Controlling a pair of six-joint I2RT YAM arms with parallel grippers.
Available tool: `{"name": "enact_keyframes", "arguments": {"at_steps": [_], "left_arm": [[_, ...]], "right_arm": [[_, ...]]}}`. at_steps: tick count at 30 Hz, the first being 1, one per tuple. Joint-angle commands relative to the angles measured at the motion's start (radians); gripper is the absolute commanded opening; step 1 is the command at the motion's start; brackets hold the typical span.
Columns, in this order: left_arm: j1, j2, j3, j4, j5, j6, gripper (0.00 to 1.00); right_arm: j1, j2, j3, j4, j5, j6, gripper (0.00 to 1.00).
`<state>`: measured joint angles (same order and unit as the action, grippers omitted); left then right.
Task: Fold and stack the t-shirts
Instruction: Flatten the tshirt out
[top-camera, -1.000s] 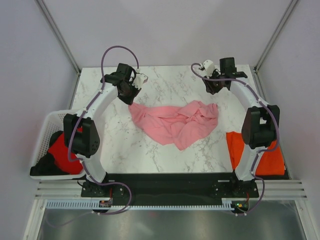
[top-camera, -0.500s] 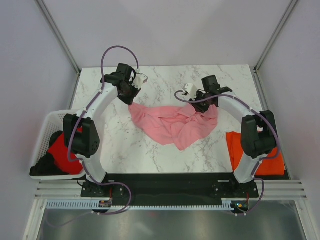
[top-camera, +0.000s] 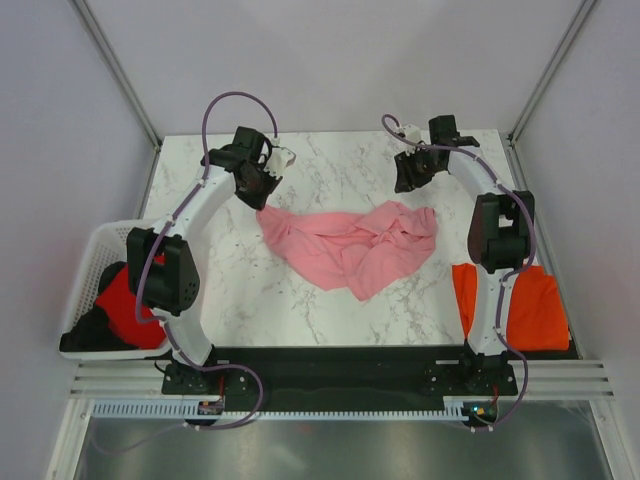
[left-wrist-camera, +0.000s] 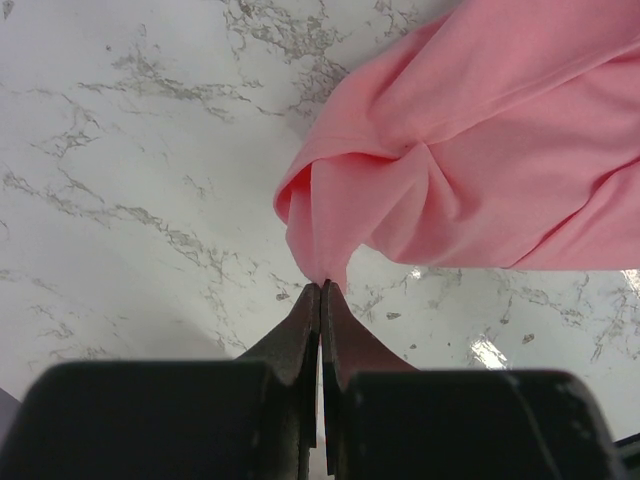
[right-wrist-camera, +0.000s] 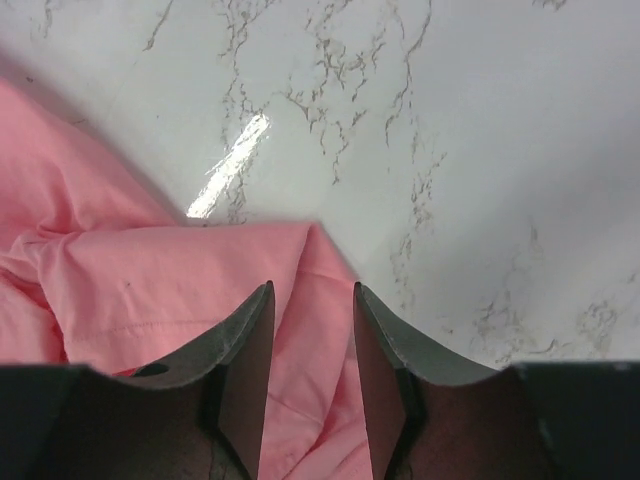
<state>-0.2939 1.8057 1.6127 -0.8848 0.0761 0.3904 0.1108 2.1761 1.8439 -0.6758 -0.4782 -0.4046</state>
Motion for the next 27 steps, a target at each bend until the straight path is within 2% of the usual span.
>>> {"name": "enact_keyframes", "arguments": {"at_steps": [1,6,27], "left_arm": [[0.004,0.003,0.012,0.006,-0.016,0.007,0.02],[0.002,0.018,0.023,0.003,-0.006,0.004,0.02],[-0.010,0.047,0.046,-0.005,-0.006,0.004,0.02]], "right_arm": [[-0.011,0.025,0.109,-0.141,-0.108,0.087,0.46],[-0.049,0.021,0.104,-0.197,-0.197,0.125,0.47],[-0.056,0.120,0.078,-0.263,-0.172,0.064,0.48]]}}
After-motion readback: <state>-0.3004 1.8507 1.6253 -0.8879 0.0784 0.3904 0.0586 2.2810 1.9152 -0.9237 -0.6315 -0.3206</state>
